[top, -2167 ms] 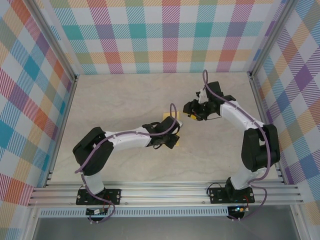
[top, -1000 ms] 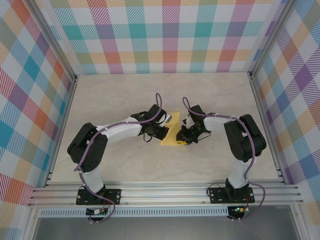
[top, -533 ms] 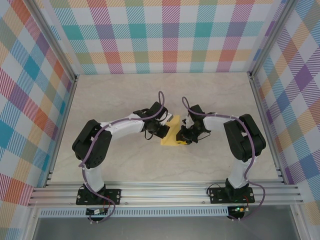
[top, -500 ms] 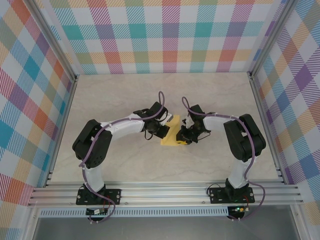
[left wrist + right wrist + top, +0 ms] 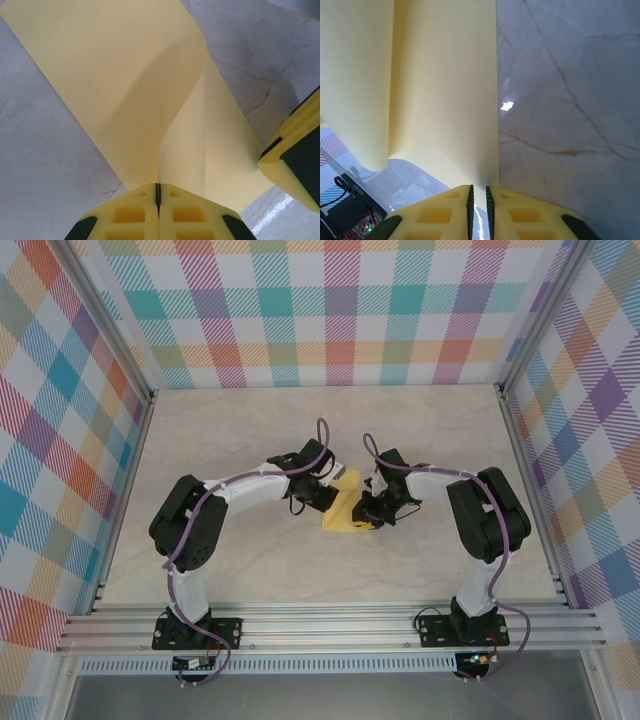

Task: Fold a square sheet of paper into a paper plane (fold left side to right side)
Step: Fold the triangle a second time at the center of the table.

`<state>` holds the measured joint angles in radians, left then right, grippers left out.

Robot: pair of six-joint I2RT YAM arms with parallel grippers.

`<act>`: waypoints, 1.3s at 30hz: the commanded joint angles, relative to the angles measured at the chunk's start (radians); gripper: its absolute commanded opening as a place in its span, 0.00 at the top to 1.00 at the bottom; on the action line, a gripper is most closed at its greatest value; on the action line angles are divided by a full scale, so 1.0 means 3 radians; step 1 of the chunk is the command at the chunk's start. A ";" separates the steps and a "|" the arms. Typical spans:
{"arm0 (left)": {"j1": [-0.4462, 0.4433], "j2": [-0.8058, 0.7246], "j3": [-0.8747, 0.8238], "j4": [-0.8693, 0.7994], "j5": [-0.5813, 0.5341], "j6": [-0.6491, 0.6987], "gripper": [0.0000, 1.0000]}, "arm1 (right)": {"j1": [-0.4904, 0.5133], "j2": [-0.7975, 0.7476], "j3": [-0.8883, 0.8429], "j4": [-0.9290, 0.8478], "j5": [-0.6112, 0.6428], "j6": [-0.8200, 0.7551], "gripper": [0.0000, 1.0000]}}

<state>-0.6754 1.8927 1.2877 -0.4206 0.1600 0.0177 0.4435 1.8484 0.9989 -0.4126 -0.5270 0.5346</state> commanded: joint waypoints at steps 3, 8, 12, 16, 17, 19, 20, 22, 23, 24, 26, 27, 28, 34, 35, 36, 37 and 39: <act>0.0077 0.0056 0.0097 -0.0070 0.0043 0.0064 0.96 | 0.0047 0.0113 0.0020 -0.0071 0.0102 -0.0080 0.83; 0.0083 0.0102 0.0120 -0.0056 0.0062 0.0073 0.96 | 0.0046 0.0118 0.0030 -0.0071 0.0100 -0.0085 0.84; 0.0092 0.0148 0.0140 -0.0039 0.0080 0.0074 0.96 | 0.0049 0.0119 0.0030 -0.0079 0.0100 -0.0085 0.83; 0.0099 0.0184 0.0158 -0.0032 0.0090 0.0071 0.96 | 0.0051 0.0119 0.0024 -0.0082 0.0101 -0.0085 0.84; 0.0099 0.0187 0.0156 -0.0029 0.0090 0.0070 0.96 | 0.0051 0.0119 0.0025 -0.0086 0.0101 -0.0087 0.84; 0.0099 0.0203 0.0157 -0.0020 0.0096 0.0071 0.96 | 0.0051 0.0113 0.0025 -0.0089 0.0104 -0.0085 0.84; 0.0099 0.0214 0.0161 -0.0016 0.0097 0.0074 0.96 | 0.0053 0.0113 0.0025 -0.0088 0.0105 -0.0085 0.84; 0.0099 0.0226 0.0168 -0.0013 0.0101 0.0070 0.96 | 0.0051 0.0109 0.0025 -0.0092 0.0109 -0.0086 0.84; 0.0101 0.0232 0.0171 -0.0011 0.0101 0.0071 0.96 | 0.0052 0.0114 0.0025 -0.0092 0.0106 -0.0089 0.84; 0.0101 0.0241 0.0172 -0.0004 0.0102 0.0069 0.96 | 0.0051 0.0111 0.0025 -0.0092 0.0107 -0.0085 0.84; 0.0105 0.0247 0.0171 0.0005 0.0111 0.0064 0.96 | 0.0058 0.0112 0.0025 -0.0092 0.0106 -0.0086 0.84; 0.0103 0.0254 0.0176 0.0010 0.0117 0.0065 0.96 | 0.0056 0.0109 0.0025 -0.0092 0.0106 -0.0085 0.83; 0.0106 0.0261 0.0181 0.0005 0.0121 0.0065 0.96 | 0.0056 0.0109 0.0025 -0.0093 0.0106 -0.0085 0.83; 0.0104 0.0285 0.0187 0.0012 0.0121 0.0064 0.96 | 0.0060 0.0108 0.0030 -0.0103 0.0106 -0.0085 0.83; 0.0104 0.0289 0.0187 0.0017 0.0125 0.0064 0.96 | 0.0061 0.0107 0.0030 -0.0104 0.0108 -0.0085 0.83; 0.0104 0.0295 0.0187 0.0021 0.0126 0.0066 0.96 | 0.0061 0.0112 0.0030 -0.0107 0.0108 -0.0085 0.83; 0.0104 0.0296 0.0191 0.0026 0.0126 0.0066 0.96 | 0.0061 0.0113 0.0030 -0.0108 0.0108 -0.0085 0.83; 0.0104 0.0294 0.0192 0.0030 0.0131 0.0072 0.96 | 0.0061 0.0113 0.0030 -0.0107 0.0111 -0.0085 0.83</act>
<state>-0.6628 1.9701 1.3178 -0.4164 0.1768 0.0238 0.4446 1.8511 1.0039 -0.4202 -0.5262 0.5343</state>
